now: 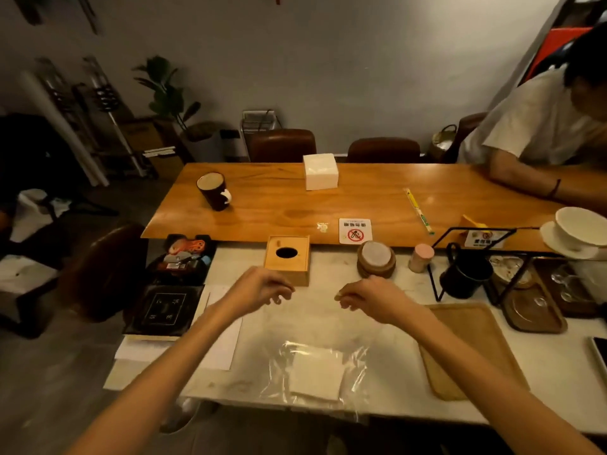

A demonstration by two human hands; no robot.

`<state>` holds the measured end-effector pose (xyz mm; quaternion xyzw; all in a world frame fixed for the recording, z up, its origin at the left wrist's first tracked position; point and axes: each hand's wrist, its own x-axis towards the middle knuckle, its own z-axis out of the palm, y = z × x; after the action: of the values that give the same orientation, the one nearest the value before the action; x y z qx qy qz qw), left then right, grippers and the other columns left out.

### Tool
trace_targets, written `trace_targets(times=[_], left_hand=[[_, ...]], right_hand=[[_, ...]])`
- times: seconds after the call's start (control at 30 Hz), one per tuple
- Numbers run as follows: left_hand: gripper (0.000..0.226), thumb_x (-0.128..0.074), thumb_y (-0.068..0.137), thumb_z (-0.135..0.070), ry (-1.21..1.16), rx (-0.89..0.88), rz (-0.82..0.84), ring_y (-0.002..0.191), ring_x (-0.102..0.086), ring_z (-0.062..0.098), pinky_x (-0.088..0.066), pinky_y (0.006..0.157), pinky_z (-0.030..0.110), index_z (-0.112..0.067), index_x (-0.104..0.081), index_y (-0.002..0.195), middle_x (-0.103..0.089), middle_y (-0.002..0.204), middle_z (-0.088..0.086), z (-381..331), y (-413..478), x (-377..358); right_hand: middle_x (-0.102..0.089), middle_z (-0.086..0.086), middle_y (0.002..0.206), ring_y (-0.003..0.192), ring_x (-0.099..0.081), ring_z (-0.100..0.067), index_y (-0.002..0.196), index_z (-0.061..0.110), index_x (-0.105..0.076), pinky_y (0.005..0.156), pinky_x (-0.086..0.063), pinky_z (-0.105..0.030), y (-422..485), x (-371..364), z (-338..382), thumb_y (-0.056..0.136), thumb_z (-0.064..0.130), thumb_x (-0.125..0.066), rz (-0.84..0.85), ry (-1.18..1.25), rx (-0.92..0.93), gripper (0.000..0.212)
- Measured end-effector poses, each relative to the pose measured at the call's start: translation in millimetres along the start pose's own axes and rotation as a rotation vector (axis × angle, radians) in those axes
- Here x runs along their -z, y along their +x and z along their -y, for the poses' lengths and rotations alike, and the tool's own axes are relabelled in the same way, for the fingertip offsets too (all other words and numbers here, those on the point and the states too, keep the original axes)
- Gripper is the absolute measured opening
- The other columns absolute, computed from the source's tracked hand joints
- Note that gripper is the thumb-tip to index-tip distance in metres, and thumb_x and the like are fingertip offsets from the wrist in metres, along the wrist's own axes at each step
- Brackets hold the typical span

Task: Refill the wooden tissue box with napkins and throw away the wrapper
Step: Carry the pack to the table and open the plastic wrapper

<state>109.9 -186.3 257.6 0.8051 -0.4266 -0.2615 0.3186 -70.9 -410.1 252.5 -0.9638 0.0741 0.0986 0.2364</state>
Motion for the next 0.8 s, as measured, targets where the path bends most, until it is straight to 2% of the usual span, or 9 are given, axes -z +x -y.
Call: trace_targets(times=[0.07, 0.2, 0.33, 0.4, 0.57, 0.67, 0.73, 0.8], left_hand=[[0.013, -0.070, 0.088, -0.016, -0.123, 0.059, 0.055, 0.071, -0.073, 0.010, -0.055, 0.061, 0.022, -0.026, -0.078, 0.090, -0.078, 0.082, -0.005, -5.1, 3.6, 31.2], [0.018, -0.073, 0.085, -0.025, -0.237, -0.002, 0.123, 0.085, -0.074, 0.024, -0.059, 0.077, 0.034, -0.018, -0.079, 0.100, -0.079, 0.093, 0.004, -18.2, -3.4, 80.8], [0.024, -0.071, 0.083, -0.032, -0.268, -0.063, 0.146, 0.090, -0.074, 0.025, -0.061, 0.081, 0.032, -0.021, -0.078, 0.103, -0.078, 0.097, 0.004, -36.8, -13.2, 117.9], [0.024, -0.072, 0.080, -0.033, -0.280, -0.084, 0.131, 0.090, -0.074, 0.023, -0.060, 0.079, 0.028, -0.022, -0.079, 0.100, -0.078, 0.096, 0.004, -41.7, -16.5, 131.6], [0.020, -0.070, 0.076, -0.024, -0.236, -0.127, 0.095, 0.091, -0.074, 0.020, -0.060, 0.084, 0.029, -0.034, -0.080, 0.089, -0.079, 0.094, 0.000, -47.8, -19.0, 151.8], [0.019, -0.072, 0.076, -0.035, -0.215, -0.201, 0.140, 0.091, -0.074, 0.014, -0.059, 0.080, 0.022, -0.035, -0.079, 0.094, -0.078, 0.096, -0.003, -52.5, -25.7, 173.4], [0.032, -0.074, 0.075, -0.051, -0.245, -0.218, 0.209, 0.092, -0.073, 0.014, -0.058, 0.078, 0.020, -0.030, -0.078, 0.099, -0.077, 0.099, -0.001, -50.7, -25.2, 189.2], [0.041, -0.075, 0.072, -0.057, -0.245, -0.173, 0.234, 0.091, -0.073, 0.016, -0.059, 0.077, 0.022, -0.028, -0.078, 0.100, -0.077, 0.099, 0.001, -41.2, -11.3, 194.5]], right_hand=[[-0.074, 0.017, 0.099, 0.080, -0.066, 0.010, 0.112, 0.032, -0.069, 0.071, -0.050, -0.013, -6.4, 34.2, -7.4, 0.095, 0.039, -0.057, 0.013, 0.071, 0.003, 0.022], [-0.074, 0.022, 0.084, 0.077, -0.069, 0.007, 0.096, 0.041, -0.069, 0.065, -0.052, -0.011, -18.5, 82.5, -4.4, 0.091, 0.032, -0.064, -0.011, 0.283, 0.056, 0.012], [-0.074, 0.026, 0.093, 0.083, -0.071, 0.003, 0.089, 0.056, -0.070, 0.070, -0.052, -0.008, -24.5, 118.5, 15.3, 0.077, 0.049, -0.062, 0.012, 0.424, 0.098, 0.016], [-0.073, 0.025, 0.098, 0.087, -0.071, 0.003, 0.092, 0.059, -0.069, 0.073, -0.052, -0.007, -27.4, 128.7, 20.2, 0.078, 0.047, -0.061, 0.027, 0.468, 0.110, 0.020], [-0.075, 0.016, 0.104, 0.095, -0.070, 0.000, 0.105, 0.040, -0.071, 0.085, -0.057, -0.021, -34.2, 143.1, 26.6, 0.089, 0.016, -0.064, -0.023, 0.430, 0.106, 0.029], [-0.075, 0.013, 0.105, 0.094, -0.072, -0.006, 0.110, 0.034, -0.072, 0.077, -0.058, -0.018, -46.4, 159.5, 33.3, 0.087, 0.024, -0.062, -0.031, 0.516, 0.140, 0.027], [-0.075, 0.007, 0.107, 0.095, -0.073, -0.012, 0.113, 0.031, -0.072, 0.074, -0.058, -0.018, -49.4, 169.8, 36.0, 0.085, 0.031, -0.062, -0.002, 0.595, 0.148, 0.029], [-0.075, 0.007, 0.105, 0.093, -0.073, -0.013, 0.108, 0.034, -0.072, 0.072, -0.058, -0.017, -37.7, 171.2, 34.8, 0.082, 0.038, -0.064, 0.001, 0.603, 0.103, 0.028]])
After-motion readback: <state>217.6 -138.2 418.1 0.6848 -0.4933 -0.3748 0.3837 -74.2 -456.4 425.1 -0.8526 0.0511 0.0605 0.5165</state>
